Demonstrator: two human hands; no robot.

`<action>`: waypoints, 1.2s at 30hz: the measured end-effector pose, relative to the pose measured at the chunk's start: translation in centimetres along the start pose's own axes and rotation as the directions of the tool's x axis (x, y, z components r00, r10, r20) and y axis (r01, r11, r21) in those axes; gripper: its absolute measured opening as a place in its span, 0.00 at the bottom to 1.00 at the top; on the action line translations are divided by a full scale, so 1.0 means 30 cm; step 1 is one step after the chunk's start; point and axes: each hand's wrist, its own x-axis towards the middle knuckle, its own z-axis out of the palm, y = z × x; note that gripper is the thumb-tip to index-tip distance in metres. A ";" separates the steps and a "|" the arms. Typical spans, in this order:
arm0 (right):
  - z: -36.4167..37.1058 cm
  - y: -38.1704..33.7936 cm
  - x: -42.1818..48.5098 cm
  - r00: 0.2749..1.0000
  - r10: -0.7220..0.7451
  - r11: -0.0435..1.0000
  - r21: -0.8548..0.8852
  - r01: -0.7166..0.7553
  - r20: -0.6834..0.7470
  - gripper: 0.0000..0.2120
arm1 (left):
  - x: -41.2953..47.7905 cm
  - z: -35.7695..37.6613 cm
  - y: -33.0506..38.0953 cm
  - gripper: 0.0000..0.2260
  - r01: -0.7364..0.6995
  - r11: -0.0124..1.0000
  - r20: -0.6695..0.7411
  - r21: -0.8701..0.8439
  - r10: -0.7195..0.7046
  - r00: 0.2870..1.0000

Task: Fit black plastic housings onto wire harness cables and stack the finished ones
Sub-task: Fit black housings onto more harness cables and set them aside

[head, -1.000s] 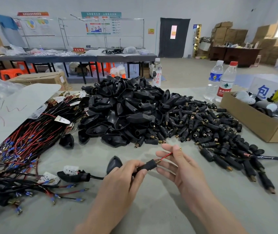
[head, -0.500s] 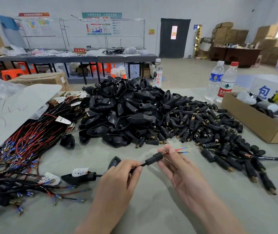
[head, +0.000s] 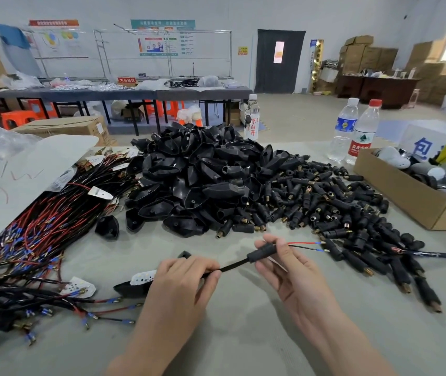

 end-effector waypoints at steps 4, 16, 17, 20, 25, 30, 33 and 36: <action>0.028 0.042 -0.021 0.993 0.096 0.995 0.001 -0.097 0.067 0.14 | -0.002 0.018 0.018 0.09 -0.024 1.000 -0.028 -0.016 0.024 0.999; 0.038 0.045 -0.026 0.996 0.088 0.995 -0.041 -0.087 0.031 0.16 | -0.007 0.017 -0.011 0.12 -0.081 0.980 0.009 0.180 0.080 0.997; 0.046 0.059 -0.030 0.992 0.115 0.992 -0.064 -0.112 0.049 0.17 | -0.007 0.018 -0.005 0.12 -0.091 0.977 0.007 0.192 0.091 0.996; 0.054 0.075 -0.029 0.991 0.119 0.988 -0.110 -0.111 0.063 0.17 | -0.004 0.020 0.002 0.12 -0.098 0.976 0.011 0.194 0.098 0.995; 0.036 0.043 -0.010 0.999 0.034 0.993 -0.115 -0.034 0.006 0.15 | -0.003 0.006 -0.027 0.12 -0.054 0.980 0.036 0.190 0.048 0.998; 0.030 0.031 -0.011 1.000 0.029 0.996 -0.087 -0.029 0.004 0.17 | -0.006 0.004 -0.062 0.14 -0.032 0.984 0.037 0.176 0.026 0.999; 0.045 0.063 -0.025 0.993 0.096 0.987 -0.135 -0.086 0.069 0.17 | -0.008 0.012 -0.042 0.13 -0.044 0.987 0.049 0.153 0.037 0.998; 0.051 0.078 -0.027 0.992 0.102 0.982 -0.169 -0.088 0.076 0.16 | -0.009 0.010 -0.027 0.12 -0.025 0.993 0.053 0.116 0.019 0.998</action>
